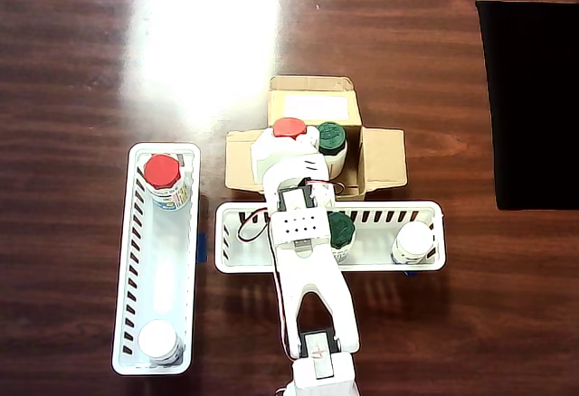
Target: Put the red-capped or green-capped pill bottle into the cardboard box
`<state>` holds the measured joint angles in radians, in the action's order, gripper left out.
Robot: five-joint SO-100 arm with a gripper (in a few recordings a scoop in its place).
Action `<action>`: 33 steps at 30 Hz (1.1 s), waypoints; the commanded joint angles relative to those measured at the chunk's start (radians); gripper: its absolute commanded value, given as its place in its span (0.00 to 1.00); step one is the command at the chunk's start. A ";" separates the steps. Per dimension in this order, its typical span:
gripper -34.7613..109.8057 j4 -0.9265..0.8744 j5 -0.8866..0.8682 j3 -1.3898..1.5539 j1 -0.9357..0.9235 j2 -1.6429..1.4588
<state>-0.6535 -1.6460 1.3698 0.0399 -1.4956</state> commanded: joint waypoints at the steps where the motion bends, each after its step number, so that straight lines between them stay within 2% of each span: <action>1: 0.48 -0.170 0.003 -0.077 0.032 -0.206; 8: 0.21 -0.417 0.003 0.086 0.074 -0.495; 12: 0.23 -0.520 -0.005 0.172 0.067 -0.603; 20: 0.24 -0.364 -0.083 0.690 0.021 -1.012; 27: 0.24 -0.357 -0.137 1.065 0.006 -1.425; 33: 0.24 -0.402 -0.147 1.223 -0.015 -1.654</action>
<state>-1.0339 -1.7763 2.5495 0.0353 -3.0265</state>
